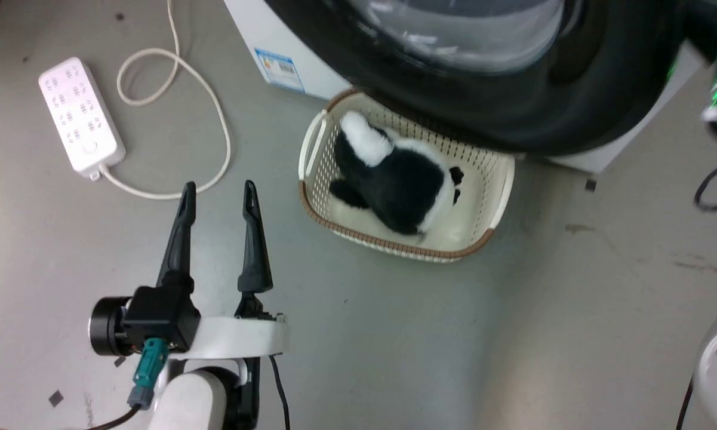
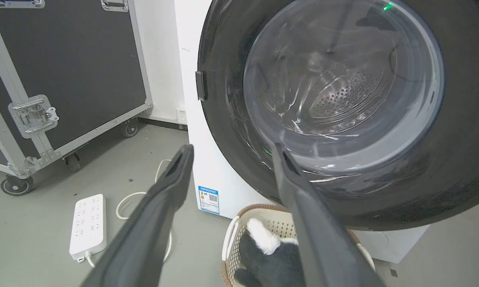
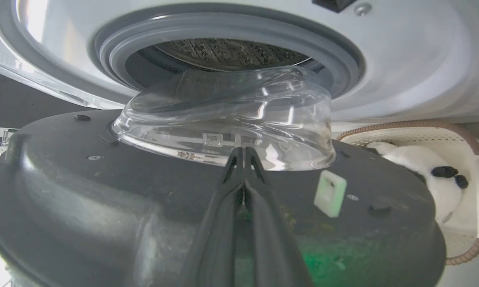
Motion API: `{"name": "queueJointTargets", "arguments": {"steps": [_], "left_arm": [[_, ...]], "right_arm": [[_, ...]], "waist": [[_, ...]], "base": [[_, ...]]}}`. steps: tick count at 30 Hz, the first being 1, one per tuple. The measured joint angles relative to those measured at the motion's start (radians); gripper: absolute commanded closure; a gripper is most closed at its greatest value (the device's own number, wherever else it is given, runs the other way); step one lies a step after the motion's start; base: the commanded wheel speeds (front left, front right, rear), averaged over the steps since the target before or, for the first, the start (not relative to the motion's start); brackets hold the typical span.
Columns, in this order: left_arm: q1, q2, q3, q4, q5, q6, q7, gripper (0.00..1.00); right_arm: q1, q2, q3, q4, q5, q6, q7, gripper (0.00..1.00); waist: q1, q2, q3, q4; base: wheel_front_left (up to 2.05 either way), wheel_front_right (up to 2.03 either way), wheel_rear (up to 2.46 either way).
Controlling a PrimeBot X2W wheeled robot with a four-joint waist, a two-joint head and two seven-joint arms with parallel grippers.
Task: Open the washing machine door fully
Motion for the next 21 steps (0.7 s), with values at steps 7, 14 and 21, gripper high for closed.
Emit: {"name": "queueJointTargets", "arguments": {"steps": [7,14,21], "left_arm": [[0.042,0.0,-0.006,0.02,0.002,-0.009,-0.012,0.0],[0.086,0.0,-0.006,0.048,0.002,-0.027,-0.012,0.0],[0.122,0.0,-0.009,0.064,0.003,-0.046,-0.012,0.0]], "right_arm": [[0.126,0.028,0.001,-0.035,0.085,0.0,0.092,1.0],[0.274,0.026,0.177,-0.019,0.285,0.0,0.107,1.0],[0.408,0.028,0.442,-0.038,0.514,0.001,0.061,1.0]], "waist": [[-0.0001,0.0,-0.082,-0.005],[-0.0002,0.0,-0.164,-0.008],[-0.0003,0.0,-0.225,-0.008]], "base": [[0.0,0.0,0.0],[0.0,0.0,0.0],[0.0,0.0,0.0]]}}
